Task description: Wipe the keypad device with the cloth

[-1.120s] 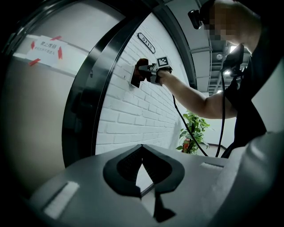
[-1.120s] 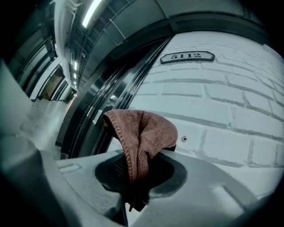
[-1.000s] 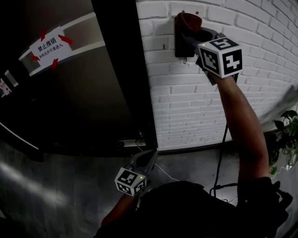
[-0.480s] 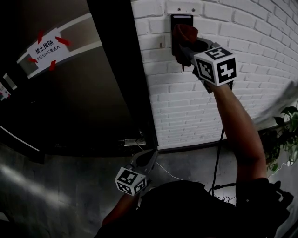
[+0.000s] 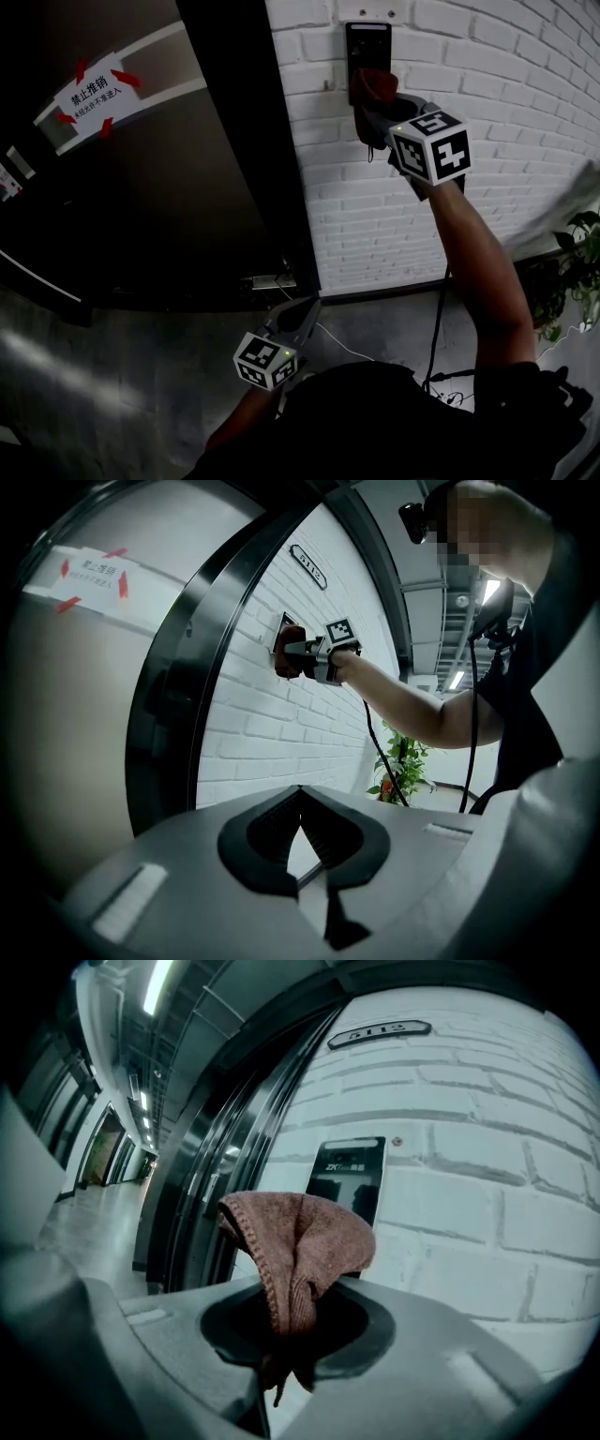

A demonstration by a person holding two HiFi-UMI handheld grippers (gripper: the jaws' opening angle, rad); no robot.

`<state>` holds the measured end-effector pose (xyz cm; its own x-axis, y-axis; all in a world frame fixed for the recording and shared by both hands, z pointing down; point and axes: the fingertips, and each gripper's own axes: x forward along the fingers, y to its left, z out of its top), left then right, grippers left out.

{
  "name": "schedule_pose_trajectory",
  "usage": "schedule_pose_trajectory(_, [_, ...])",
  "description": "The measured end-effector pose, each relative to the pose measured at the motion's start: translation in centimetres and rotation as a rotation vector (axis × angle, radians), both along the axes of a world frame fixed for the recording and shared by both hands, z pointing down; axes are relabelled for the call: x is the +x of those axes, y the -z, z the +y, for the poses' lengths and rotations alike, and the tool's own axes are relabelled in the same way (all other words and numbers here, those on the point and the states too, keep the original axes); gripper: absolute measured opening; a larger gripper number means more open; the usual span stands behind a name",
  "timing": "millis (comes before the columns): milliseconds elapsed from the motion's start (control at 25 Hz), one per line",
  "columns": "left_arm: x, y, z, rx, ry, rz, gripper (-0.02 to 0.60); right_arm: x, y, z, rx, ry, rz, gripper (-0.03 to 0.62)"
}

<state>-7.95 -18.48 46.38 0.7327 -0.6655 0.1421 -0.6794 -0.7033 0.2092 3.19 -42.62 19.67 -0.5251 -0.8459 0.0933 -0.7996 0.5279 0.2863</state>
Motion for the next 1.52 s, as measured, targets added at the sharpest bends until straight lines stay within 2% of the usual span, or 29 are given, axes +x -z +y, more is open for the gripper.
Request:
schedule_pose_trajectory(960, [-2.1, -0.1, 1.3, -0.026, -0.071, -0.005, 0.017, 0.5, -7.4, 0.6, -0.149, -0.081, 0.019, 0.069])
schedule_pose_trajectory(1160, [-2.0, -0.5, 1.7, -0.038, -0.134, -0.006, 0.017, 0.8, -8.8, 4.3, -0.168, -0.093, 0.005, 0.069])
schedule_pose_trajectory(1360, [-1.8, -0.8, 1.6, -0.040, -0.187, 0.001, 0.017, 1.4, -11.5, 10.3, -0.181, -0.072, -0.098, 0.069])
schedule_pose_trajectory(1520, [-1.2, -0.7, 1.5, -0.023, -0.193, 0.006, 0.017, 1.6, -14.4, 15.9, -0.196, -0.010, -0.172, 0.069])
